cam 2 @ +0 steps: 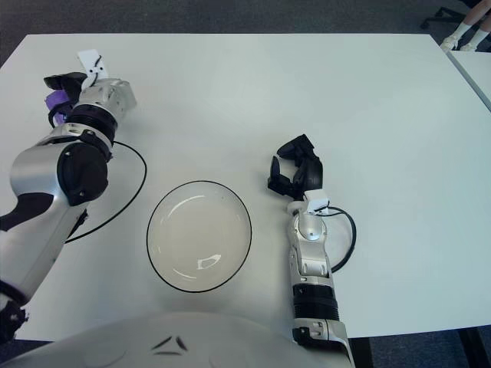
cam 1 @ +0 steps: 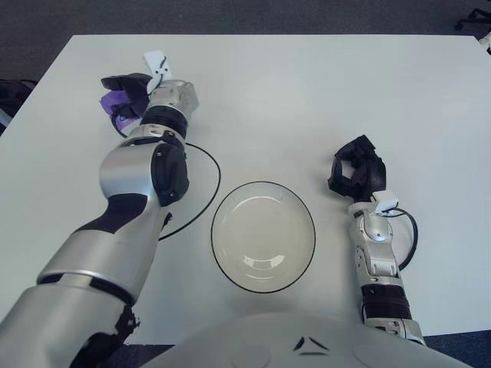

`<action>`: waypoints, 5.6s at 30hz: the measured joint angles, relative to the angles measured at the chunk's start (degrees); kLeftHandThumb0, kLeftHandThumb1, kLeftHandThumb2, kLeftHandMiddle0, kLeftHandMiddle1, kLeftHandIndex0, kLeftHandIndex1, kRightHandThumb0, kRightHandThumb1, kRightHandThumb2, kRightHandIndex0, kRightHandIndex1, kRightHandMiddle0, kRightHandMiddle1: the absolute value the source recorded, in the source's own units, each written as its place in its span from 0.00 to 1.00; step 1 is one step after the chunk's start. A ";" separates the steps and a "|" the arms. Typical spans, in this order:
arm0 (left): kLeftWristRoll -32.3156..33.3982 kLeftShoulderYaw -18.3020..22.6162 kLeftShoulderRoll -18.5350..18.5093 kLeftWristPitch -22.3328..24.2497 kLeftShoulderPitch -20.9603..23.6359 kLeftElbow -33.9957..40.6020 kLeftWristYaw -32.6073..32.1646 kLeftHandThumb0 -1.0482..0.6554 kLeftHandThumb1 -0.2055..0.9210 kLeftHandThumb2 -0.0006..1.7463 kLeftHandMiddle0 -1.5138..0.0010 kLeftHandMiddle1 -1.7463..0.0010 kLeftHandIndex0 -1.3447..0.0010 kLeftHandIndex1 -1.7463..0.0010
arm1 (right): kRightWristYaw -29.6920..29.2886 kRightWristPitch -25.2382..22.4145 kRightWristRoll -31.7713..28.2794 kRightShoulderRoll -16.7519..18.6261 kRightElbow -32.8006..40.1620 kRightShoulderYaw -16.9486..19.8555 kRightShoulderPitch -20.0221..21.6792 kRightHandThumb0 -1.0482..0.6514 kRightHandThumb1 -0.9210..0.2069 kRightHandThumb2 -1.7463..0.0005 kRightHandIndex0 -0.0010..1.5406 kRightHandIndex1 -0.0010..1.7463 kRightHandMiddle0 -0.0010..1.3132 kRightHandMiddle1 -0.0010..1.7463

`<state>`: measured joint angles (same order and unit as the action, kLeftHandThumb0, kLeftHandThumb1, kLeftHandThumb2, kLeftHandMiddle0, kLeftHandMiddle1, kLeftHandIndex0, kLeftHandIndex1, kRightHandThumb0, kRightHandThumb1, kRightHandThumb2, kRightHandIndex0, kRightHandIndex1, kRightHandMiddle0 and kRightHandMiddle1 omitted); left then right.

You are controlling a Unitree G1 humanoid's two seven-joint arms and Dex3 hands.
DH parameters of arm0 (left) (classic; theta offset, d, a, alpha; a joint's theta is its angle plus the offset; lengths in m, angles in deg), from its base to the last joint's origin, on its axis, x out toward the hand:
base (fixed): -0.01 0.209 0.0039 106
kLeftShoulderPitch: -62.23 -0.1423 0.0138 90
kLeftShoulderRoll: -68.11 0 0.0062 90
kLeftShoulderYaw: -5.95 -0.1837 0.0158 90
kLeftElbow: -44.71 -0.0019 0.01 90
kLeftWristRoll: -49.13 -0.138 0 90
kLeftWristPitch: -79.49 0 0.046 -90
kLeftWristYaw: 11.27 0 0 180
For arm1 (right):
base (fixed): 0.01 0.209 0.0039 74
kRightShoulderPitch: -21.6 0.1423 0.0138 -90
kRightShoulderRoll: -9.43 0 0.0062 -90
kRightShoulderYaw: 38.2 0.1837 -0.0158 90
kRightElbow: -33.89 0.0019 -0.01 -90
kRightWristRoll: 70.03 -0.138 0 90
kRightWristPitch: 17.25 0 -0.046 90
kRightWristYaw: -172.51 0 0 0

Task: Put the tissue paper into the plate.

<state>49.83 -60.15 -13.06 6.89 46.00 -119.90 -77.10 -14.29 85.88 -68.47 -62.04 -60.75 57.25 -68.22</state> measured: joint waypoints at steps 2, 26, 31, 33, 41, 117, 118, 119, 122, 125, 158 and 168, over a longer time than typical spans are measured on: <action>-0.18 -0.39 0.37 0.86 0.28 0.00 -0.13 0.79 0.47 0.83 1.00 1.00 1.00 1.00 | 0.00 0.00 0.00 0.00 0.00 -0.01 0.00 0.36 0.39 0.36 0.57 1.00 0.37 1.00; -6.46 -9.77 -2.40 6.84 -1.31 0.03 20.94 0.45 0.48 0.63 1.00 1.00 1.00 1.00 | -0.53 -0.01 0.01 -0.19 0.02 0.29 -0.27 0.36 0.40 0.36 0.58 1.00 0.37 1.00; -9.31 -13.38 -2.47 9.02 -2.12 0.13 26.10 0.34 0.52 0.56 1.00 1.00 1.00 1.00 | -0.33 -0.01 0.02 -0.35 -0.46 0.22 -0.03 0.36 0.40 0.35 0.58 1.00 0.38 1.00; -10.06 -14.24 -2.46 9.55 -2.32 0.15 27.52 0.31 0.55 0.53 1.00 1.00 1.00 1.00 | -0.23 0.00 0.01 -0.41 -0.66 0.18 0.02 0.36 0.40 0.35 0.58 1.00 0.38 1.00; -13.64 -18.70 -3.09 9.99 -3.62 0.23 34.35 0.21 0.64 0.47 1.00 1.00 1.00 1.00 | 0.22 0.01 0.00 -0.54 -0.87 -0.02 0.11 0.36 0.40 0.35 0.58 1.00 0.37 1.00; -50.31 -55.81 -24.86 12.82 -52.75 93.35 92.62 0.00 0.99 0.17 1.00 1.00 1.00 1.00 | -1.17 -2.43 1.15 -0.02 2.61 -1.56 -1.66 0.36 0.39 0.36 0.58 1.00 0.37 1.00; -50.95 -55.72 -24.81 12.60 -53.29 93.85 92.44 0.00 0.99 0.16 1.00 1.00 1.00 1.00 | -1.17 -2.48 1.15 0.00 2.63 -1.56 -1.66 0.36 0.39 0.36 0.58 1.00 0.37 1.00; -51.67 -55.57 -24.75 12.46 -53.82 94.41 92.18 0.00 0.99 0.16 1.00 1.00 1.00 1.00 | -1.16 -2.50 1.14 0.02 2.64 -1.58 -1.66 0.36 0.39 0.36 0.58 1.00 0.37 1.00; -53.59 -55.27 -24.14 12.26 -55.50 96.23 91.87 0.01 0.99 0.16 1.00 1.00 1.00 1.00 | -1.16 -2.50 1.14 0.07 2.68 -1.58 -1.66 0.36 0.39 0.36 0.58 1.00 0.37 1.00; -55.46 -55.12 -23.25 12.30 -56.94 98.04 91.88 0.02 0.97 0.15 1.00 1.00 1.00 1.00 | -1.16 -2.50 1.16 0.07 2.73 -1.58 -1.66 0.36 0.39 0.36 0.58 1.00 0.37 1.00; -72.29 -48.34 -8.00 10.75 -61.74 100.72 78.66 0.01 0.91 0.12 1.00 1.00 1.00 1.00 | -1.12 -2.51 1.23 0.27 2.78 -1.65 -1.63 0.36 0.42 0.34 0.60 1.00 0.39 1.00; -72.97 -46.42 -4.40 10.78 -61.19 99.55 78.88 0.01 0.90 0.12 1.00 1.00 1.00 1.00 | -1.07 -2.51 1.17 0.30 2.69 -1.58 -1.62 0.36 0.42 0.34 0.60 1.00 0.39 1.00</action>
<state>-23.14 -106.57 -17.46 17.66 -15.18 -20.36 1.77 -15.36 83.38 -67.31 -61.74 -58.06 55.66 -69.84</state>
